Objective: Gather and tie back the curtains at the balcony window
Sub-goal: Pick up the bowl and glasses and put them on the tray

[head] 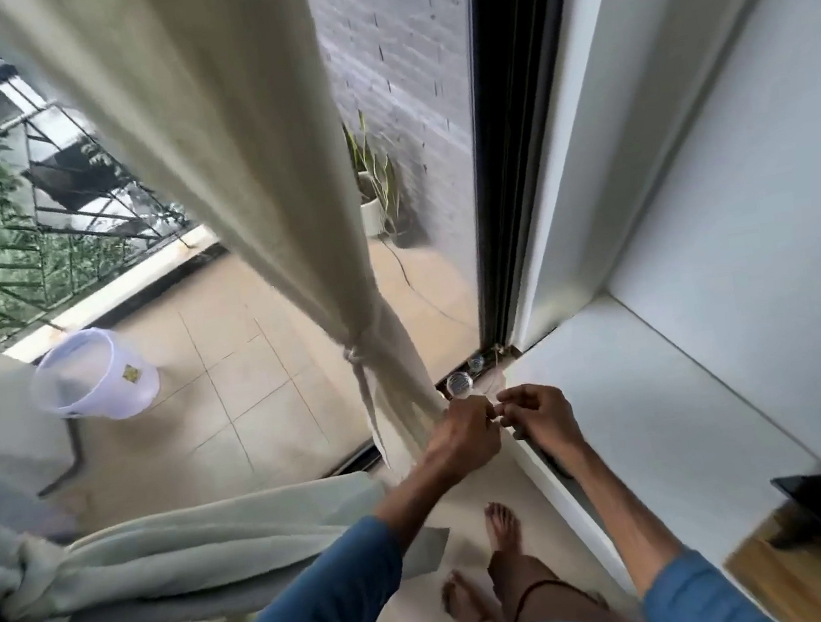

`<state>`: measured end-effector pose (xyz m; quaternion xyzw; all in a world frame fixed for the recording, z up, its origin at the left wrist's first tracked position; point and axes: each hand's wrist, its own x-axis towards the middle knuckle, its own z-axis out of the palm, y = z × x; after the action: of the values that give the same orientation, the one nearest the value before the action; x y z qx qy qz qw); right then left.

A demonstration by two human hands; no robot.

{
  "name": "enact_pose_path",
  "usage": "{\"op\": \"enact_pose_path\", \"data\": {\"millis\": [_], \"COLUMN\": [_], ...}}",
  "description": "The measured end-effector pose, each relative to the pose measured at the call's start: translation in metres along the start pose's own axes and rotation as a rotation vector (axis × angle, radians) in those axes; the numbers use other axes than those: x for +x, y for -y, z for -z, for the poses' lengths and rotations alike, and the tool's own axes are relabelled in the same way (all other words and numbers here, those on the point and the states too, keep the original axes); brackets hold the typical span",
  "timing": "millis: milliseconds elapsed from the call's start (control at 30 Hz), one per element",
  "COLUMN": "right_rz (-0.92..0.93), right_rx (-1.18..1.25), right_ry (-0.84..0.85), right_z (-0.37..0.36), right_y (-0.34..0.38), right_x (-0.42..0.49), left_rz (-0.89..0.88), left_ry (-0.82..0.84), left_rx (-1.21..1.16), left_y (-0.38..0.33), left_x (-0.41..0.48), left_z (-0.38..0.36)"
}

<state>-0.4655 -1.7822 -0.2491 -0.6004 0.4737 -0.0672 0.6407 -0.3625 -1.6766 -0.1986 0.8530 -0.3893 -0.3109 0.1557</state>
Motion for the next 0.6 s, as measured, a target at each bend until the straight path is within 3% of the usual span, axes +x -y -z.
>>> {"op": "enact_pose_path", "data": {"millis": [133,433,600], "right_rz": [-0.074,-0.212,-0.305], "right_rx": [-0.003,-0.029,0.001], "right_ry": [-0.001,-0.015,-0.07], "right_z": [-0.004,-0.027,-0.045], "right_y": [-0.012,-0.077,-0.123], "right_x": [0.034,0.111,0.149], "left_rz": [0.054,0.07,0.071], "left_ry": [0.073,0.016,0.104], "left_rx": [0.05,0.114,0.381], "left_y": [0.006,0.051,0.099], "left_x": [0.041,0.128,0.185], "left_z": [-0.02,-0.063,-0.108]}}
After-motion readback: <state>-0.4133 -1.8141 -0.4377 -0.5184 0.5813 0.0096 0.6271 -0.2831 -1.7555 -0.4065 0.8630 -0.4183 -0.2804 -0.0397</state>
